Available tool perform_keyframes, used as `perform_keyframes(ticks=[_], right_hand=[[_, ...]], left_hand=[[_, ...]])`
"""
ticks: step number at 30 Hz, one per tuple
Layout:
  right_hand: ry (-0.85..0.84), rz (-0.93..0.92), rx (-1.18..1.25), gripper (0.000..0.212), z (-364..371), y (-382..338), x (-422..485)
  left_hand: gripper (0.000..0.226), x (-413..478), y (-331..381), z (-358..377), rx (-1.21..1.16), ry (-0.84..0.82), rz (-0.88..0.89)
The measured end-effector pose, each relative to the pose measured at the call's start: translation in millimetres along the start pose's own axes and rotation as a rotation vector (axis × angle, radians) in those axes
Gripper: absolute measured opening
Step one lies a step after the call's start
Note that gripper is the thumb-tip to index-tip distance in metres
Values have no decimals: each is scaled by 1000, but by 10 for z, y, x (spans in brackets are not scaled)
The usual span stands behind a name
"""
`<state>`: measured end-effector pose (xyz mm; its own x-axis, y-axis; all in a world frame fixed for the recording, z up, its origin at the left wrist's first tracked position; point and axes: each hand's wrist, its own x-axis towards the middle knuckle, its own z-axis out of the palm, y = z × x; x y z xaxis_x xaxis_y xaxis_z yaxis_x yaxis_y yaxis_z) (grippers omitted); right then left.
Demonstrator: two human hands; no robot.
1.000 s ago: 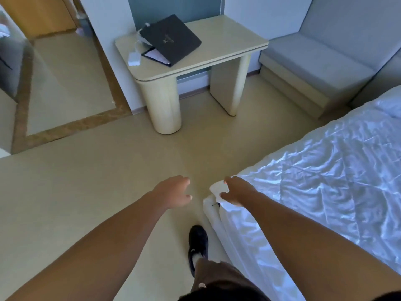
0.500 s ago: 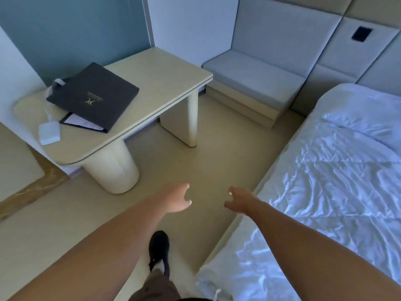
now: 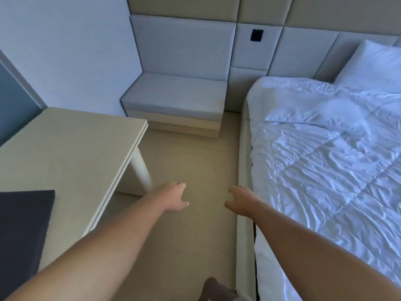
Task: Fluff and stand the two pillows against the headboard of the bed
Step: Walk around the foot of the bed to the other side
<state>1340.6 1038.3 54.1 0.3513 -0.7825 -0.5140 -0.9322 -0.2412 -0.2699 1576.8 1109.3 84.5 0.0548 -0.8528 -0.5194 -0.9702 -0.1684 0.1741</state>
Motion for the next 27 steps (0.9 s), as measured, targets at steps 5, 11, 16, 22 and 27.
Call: perform_keyframes(ticks=[5,11,16,22,27], right_hand=[[27,92,48,58,-476,177,731],[34,90,70,60,-1218,473,1866],[59,142,123,61,-1905,717,2599],[52,232,151,57,-2498,1106,3332],[70,351,184,57,-2957,1465,4163]], left_hand=[[64,1055,31,-517,59,-16,86],[59,2354,235,-1236,69,38,118],[58,3260,532,-1890,98,25,166],[58,4365,848,-2481,147,-5,258],[57,5569,1107,-2991,240,-37,384]])
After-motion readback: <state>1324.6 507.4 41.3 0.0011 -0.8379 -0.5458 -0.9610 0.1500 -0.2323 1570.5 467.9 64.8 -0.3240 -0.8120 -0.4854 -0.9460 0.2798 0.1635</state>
